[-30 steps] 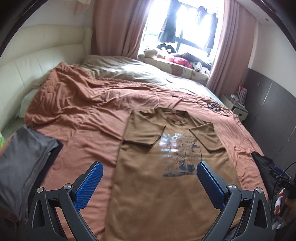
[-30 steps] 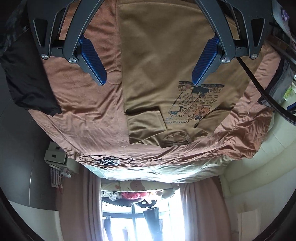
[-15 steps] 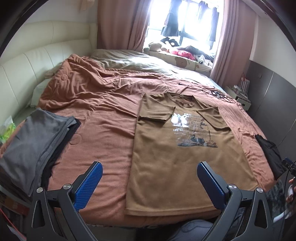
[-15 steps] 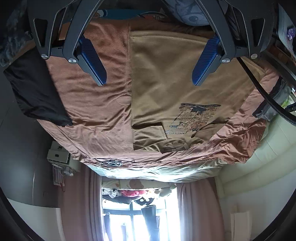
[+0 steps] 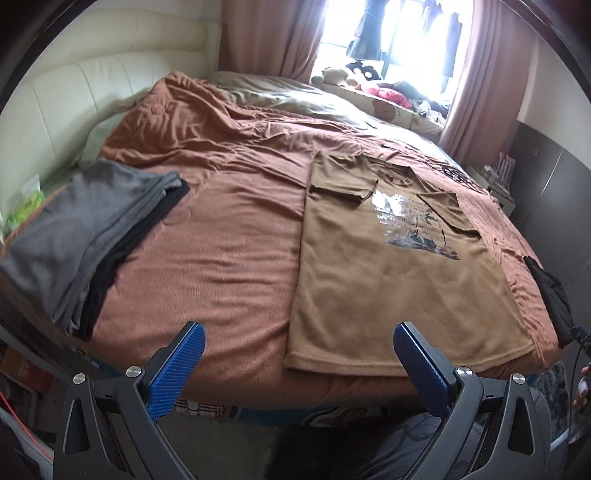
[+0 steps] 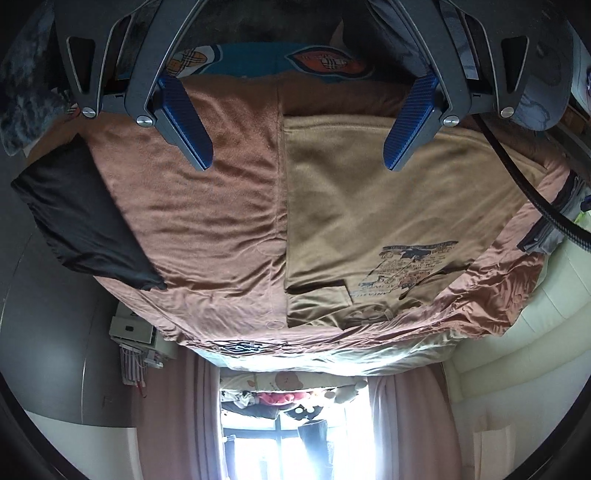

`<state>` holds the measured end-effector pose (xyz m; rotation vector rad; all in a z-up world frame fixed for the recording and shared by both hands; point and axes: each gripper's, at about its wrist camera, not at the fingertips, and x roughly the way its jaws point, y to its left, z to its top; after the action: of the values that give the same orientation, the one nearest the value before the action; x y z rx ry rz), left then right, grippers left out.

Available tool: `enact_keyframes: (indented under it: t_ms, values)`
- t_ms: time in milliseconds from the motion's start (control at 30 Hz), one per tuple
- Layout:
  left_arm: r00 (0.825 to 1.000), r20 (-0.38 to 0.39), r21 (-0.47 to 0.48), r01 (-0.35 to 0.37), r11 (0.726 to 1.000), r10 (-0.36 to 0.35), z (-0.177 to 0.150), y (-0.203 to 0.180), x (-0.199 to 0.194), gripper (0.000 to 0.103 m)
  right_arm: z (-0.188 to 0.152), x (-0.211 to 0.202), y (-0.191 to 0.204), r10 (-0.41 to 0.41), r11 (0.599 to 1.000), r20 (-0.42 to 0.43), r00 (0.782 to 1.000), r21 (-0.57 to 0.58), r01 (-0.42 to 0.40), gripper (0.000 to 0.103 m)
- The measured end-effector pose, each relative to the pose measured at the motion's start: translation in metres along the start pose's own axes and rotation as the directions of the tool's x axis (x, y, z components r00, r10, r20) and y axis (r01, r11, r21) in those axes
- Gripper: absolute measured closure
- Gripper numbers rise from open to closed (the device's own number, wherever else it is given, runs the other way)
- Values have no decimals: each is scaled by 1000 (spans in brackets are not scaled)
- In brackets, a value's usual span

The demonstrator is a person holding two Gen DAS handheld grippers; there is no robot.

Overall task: Fold small clothes
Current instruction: 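Raise both tools and move them back toward the shirt hem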

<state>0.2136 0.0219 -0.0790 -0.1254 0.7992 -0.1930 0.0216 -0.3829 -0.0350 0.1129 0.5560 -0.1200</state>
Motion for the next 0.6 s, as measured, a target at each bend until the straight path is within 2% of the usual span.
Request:
enact_keyframes:
  t_ms: [200,400,600]
  values:
    - [1000,-16,-21,23,1000,-23,-17,15,17,0,-14,24,-3,39,999,-60,997,-7,-40,10]
    - [998,-36,-50,49,998,-51,-23,24,41,1,-12,50,-11,86,996,-99,991,33,-83,10]
    - [992,-86,-39,85,996,-89,-27,21,65,15,-13,73,-19,147,988,-113,983,60,-141,10]
